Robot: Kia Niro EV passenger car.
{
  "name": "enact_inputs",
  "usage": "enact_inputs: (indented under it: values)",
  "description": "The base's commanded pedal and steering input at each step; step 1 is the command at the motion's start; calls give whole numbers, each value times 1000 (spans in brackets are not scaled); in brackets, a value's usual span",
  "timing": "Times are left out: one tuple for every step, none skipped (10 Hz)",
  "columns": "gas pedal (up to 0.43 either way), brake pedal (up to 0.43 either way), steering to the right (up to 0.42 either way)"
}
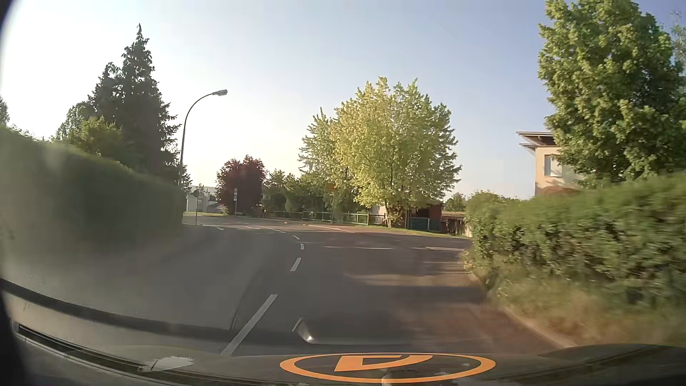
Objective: Follow the waypoints while adhering to traffic rules and regulations
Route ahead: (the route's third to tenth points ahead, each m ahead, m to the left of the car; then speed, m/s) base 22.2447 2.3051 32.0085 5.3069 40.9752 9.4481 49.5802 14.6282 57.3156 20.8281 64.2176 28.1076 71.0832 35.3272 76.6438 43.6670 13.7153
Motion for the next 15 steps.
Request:
enact_inputs:
  values:
    - [150, 0, -47]
    - [150, 0, -48]
    - [150, 0, -48]
    - [150, 0, -49]
    - [138, 0, -49]
    - [138, 0, -49]
    - [138, 0, -50]
    - [138, 0, -50]
    - [138, 0, -50]
    - [118, 0, -50]
    - [118, 0, -50]
    - [118, 0, -51]
    - [118, 0, -53]
    - [118, 0, -55]
    - [118, 0, -56]
